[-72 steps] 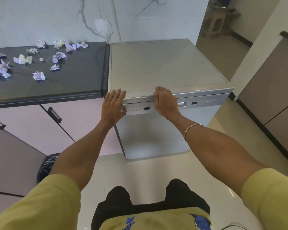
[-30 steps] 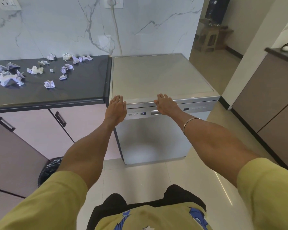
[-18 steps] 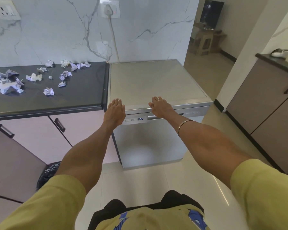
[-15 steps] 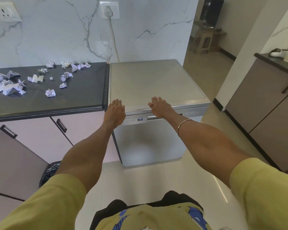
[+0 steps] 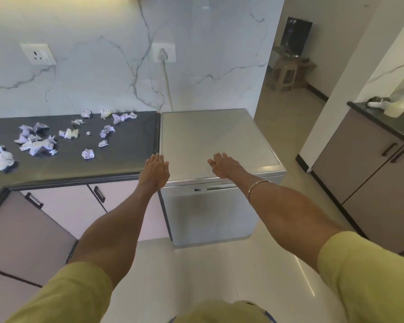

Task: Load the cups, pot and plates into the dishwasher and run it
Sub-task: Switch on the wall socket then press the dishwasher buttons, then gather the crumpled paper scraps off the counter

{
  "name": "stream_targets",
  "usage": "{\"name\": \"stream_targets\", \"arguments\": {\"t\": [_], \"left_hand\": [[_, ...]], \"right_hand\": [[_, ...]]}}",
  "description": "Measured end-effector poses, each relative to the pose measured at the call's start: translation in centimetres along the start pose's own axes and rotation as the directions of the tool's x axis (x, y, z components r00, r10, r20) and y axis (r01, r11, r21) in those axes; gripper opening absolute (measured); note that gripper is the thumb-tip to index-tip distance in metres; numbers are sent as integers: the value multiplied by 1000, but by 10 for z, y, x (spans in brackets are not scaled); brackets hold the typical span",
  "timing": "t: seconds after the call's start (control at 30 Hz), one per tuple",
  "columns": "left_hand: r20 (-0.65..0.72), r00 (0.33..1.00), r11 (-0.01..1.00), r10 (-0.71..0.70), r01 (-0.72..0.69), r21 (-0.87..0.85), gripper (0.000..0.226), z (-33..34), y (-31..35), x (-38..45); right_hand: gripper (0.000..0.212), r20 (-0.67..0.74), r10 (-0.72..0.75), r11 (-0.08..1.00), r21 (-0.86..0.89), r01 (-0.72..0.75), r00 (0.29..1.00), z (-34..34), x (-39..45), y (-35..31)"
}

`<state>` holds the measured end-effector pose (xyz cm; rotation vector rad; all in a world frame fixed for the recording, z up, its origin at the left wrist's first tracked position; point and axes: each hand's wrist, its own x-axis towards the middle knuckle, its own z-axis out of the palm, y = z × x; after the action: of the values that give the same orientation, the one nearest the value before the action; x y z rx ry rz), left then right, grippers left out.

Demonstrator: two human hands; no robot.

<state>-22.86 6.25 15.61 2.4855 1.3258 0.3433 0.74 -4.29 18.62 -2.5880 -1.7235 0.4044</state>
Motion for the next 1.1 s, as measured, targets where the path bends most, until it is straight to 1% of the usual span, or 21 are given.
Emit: {"name": "stream_targets", "arguments": {"t": [0.1,0.23,0.37,0.47,0.57,0.67,0.9,1.03,1.1], "left_hand": [[-2,999,999,-43,43,6,47,-1,-5,-4],[-7,999,999,-43,43,11,46,-2,-9,-13],[-39,998,999,-49,49,-4,46,-9,-14,-16],[-59,997,998,-56,57,6,47,-16,-26,-22],[-73,993,996,-88,89,17,48,-25,-49,-30],[-69,987,988,-146,149,43,50,-37,-79,-39],[-106,964,965,-243,251,74,52,-63,-148,-46],[-120,950,950,-289,300,82,51,-70,-183,-50],[-136,938,941,-320,331,69,51,-72,-201,-50]], "right_hand": [[52,15,6,1000,-6,-6,1000,1,4,-11],[52,3,-18,1000,25,18,1000,-1,4,-28],[49,-5,-58,998,-32,58,998,-1,4,-46],[53,-7,-77,996,-44,76,997,3,11,-62],[59,-11,-74,997,-16,74,997,13,27,-81],[58,34,-91,995,-27,92,995,21,44,-107],[61,14,-194,981,13,194,981,31,51,-189],[51,10,-272,962,18,272,962,34,53,-233],[50,12,-294,955,46,293,956,36,59,-251]]}}
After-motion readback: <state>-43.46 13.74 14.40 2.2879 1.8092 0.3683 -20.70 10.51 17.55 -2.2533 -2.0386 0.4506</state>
